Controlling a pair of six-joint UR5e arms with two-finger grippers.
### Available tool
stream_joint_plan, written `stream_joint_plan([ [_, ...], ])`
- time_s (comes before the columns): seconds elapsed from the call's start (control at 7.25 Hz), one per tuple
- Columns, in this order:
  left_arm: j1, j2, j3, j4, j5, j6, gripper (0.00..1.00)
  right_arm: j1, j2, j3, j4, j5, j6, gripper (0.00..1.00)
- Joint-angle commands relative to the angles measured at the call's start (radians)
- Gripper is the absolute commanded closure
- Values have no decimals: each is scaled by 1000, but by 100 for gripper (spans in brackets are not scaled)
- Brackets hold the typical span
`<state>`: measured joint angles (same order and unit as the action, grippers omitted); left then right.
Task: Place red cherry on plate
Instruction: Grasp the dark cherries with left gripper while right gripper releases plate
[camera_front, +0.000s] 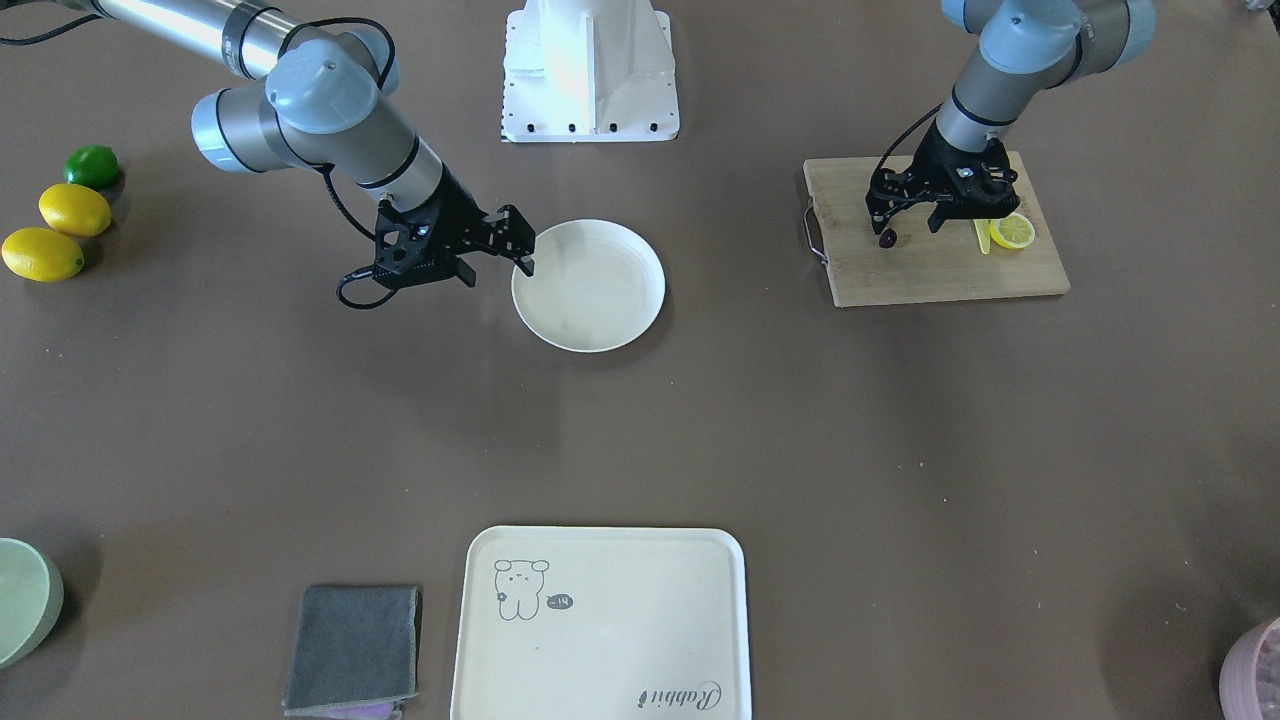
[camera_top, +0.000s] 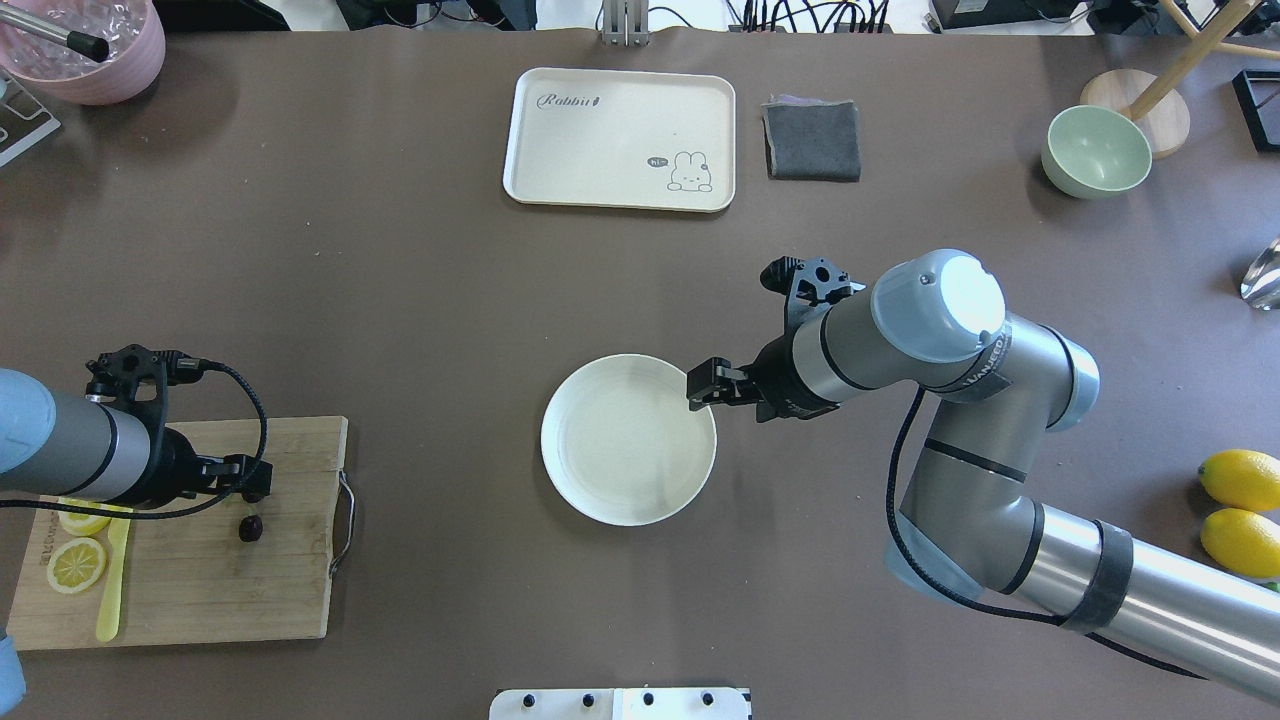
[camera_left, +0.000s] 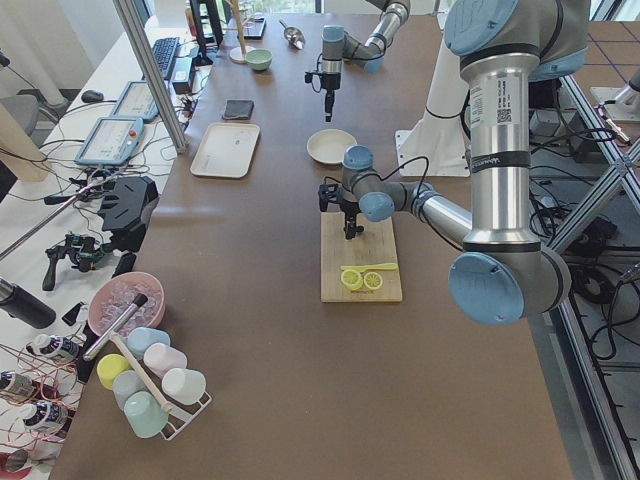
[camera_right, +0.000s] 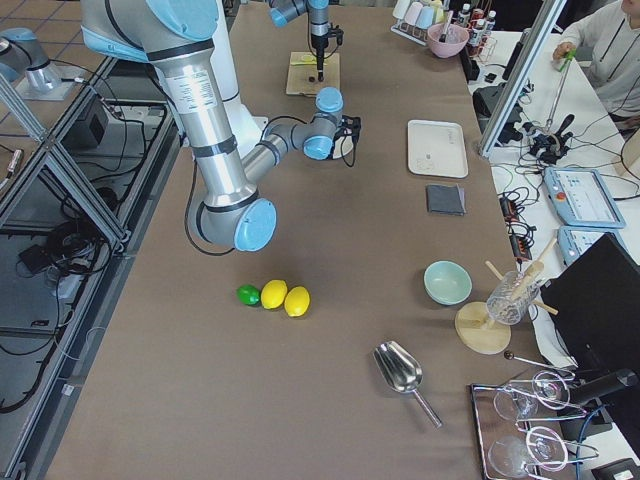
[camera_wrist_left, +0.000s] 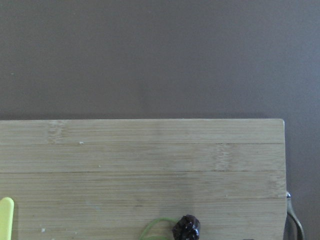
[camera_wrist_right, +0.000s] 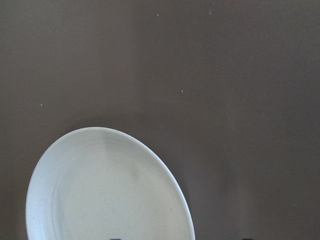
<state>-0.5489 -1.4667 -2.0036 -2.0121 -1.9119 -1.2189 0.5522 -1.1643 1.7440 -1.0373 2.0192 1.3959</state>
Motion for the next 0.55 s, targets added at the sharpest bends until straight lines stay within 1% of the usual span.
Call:
stream_joint_plan([
  [0.0, 15, -20, 28, -2, 32, -1, 24, 35, -18, 23, -1, 38, -1, 0],
  [0.14, 23, -18, 28, -2, 33, -1, 45, 34, -20, 22, -1, 33, -1, 0],
  [0.41, 27, -18, 20, -2, 25, -4, 98, 34, -26, 23, -1, 26, 3, 0],
])
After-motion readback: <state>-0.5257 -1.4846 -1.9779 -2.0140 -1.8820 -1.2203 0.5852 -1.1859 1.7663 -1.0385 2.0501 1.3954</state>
